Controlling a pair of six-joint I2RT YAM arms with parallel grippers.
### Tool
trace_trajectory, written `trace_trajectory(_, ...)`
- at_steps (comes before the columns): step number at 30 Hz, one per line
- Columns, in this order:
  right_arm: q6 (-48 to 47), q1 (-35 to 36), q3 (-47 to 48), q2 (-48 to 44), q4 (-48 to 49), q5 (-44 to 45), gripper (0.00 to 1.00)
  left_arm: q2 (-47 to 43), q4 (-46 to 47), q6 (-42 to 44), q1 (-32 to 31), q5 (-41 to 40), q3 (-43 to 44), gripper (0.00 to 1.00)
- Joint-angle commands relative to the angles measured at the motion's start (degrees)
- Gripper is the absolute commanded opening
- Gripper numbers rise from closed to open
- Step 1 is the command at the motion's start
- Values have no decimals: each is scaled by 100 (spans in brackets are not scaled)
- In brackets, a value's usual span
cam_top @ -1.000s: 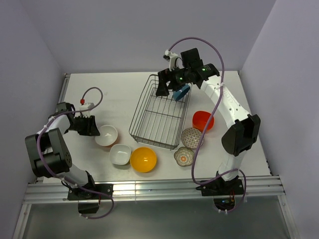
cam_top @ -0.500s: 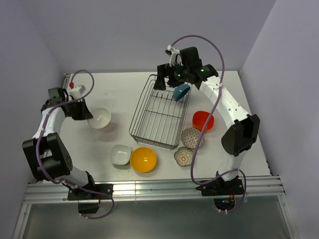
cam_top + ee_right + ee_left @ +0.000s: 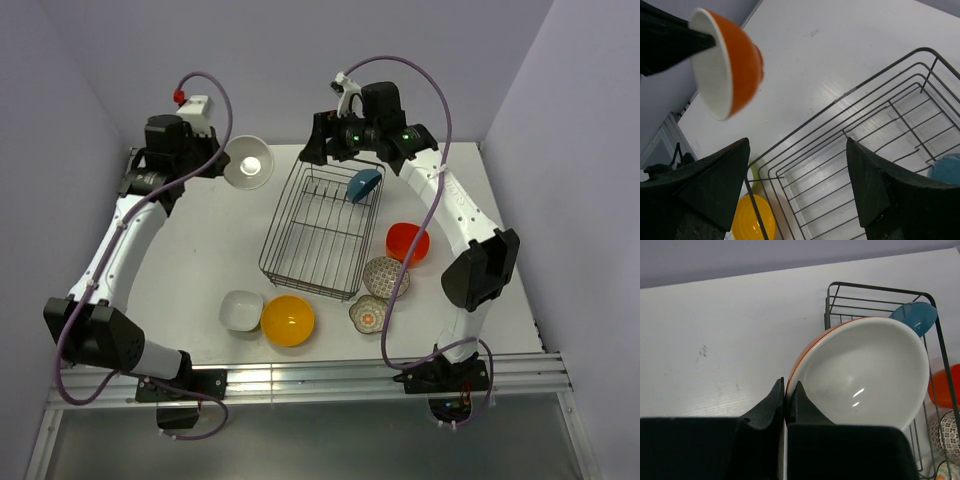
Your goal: Load the bowls into the dish rack
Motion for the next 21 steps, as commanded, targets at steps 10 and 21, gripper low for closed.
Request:
trace_trajectory(10,609,201,-283,-82,958,450,78,599,397,-989,-1460,-2051,765,0)
trace_trajectory(21,-24,579,-458,-20,870,1426,39,670,379,-1016,-1873,-2077,968,0)
